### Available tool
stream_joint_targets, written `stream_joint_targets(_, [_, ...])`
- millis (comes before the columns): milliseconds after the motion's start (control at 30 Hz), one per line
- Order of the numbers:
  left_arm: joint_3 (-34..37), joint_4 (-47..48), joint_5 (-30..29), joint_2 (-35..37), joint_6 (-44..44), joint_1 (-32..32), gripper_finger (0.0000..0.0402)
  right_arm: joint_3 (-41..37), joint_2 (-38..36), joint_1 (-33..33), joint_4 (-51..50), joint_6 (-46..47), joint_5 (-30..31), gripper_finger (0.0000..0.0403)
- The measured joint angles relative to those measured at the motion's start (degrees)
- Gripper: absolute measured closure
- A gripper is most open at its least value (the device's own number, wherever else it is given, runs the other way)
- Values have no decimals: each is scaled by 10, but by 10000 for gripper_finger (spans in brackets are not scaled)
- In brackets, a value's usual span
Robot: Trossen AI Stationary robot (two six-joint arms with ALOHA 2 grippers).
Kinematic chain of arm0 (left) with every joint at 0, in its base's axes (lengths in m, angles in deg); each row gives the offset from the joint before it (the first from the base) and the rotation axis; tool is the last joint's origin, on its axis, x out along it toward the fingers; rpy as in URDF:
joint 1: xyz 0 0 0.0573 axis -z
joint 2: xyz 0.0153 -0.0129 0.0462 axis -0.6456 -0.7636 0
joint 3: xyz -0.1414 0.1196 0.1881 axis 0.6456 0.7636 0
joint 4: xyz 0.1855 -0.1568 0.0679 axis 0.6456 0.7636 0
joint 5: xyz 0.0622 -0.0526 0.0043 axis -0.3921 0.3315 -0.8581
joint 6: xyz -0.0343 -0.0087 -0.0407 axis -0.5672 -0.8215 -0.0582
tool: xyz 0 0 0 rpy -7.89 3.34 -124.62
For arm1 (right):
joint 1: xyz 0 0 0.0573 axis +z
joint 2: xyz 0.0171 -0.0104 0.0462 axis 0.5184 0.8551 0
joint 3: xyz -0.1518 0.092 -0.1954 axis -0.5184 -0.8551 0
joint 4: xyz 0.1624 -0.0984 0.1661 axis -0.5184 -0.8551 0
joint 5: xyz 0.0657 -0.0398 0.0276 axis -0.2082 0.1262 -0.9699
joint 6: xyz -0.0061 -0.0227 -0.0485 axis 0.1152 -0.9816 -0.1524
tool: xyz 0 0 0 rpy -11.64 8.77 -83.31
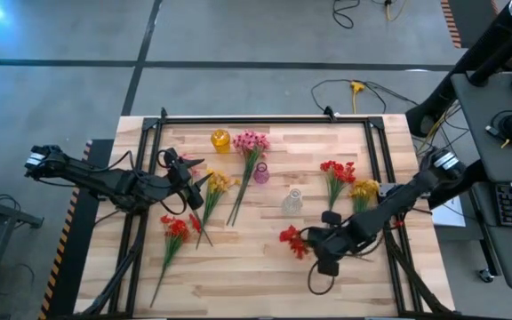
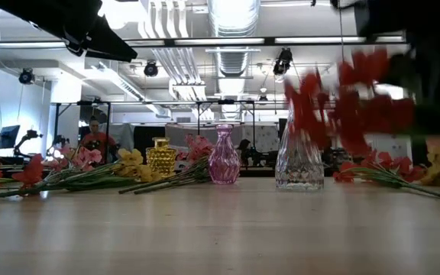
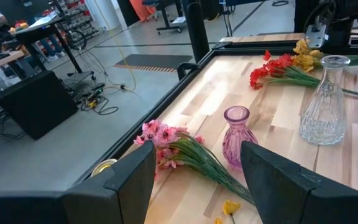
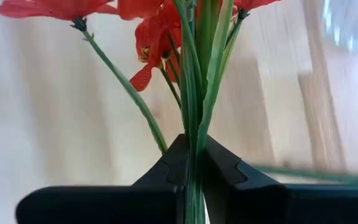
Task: Sort flowers into vase by color
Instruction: Put the bottom right red flowers into the transparent vase
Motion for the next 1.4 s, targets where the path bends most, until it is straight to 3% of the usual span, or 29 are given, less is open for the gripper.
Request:
stream_joint_targets(233, [0, -4, 0, 0, 0, 0, 184, 0, -116, 0, 93, -54, 114, 383])
stream_joint_targets(433, [0, -4, 0, 0, 0, 0, 184, -6, -151, 1, 193, -185, 185, 383])
stream_joint_targets(567, [0, -5, 0, 0, -2, 0, 184, -10, -150, 0, 284, -288, 210, 383])
stream_joint_targets(900, [0, -16, 0, 0, -4, 0, 184, -90, -150, -56, 643, -495, 230, 383])
stream_joint_targets(1167, [0, -16, 4, 0, -11, 0, 184, -176, -180, -119, 834, -521, 224, 383])
stream_joint_targets(1300, [0, -16, 4, 0, -12, 0, 184, -202, -213, -135, 858, -507, 231, 383])
stream_joint_targets(1400, [0, -17, 4, 0, -13, 0, 184, -219, -236, -144, 858, -502, 270, 383])
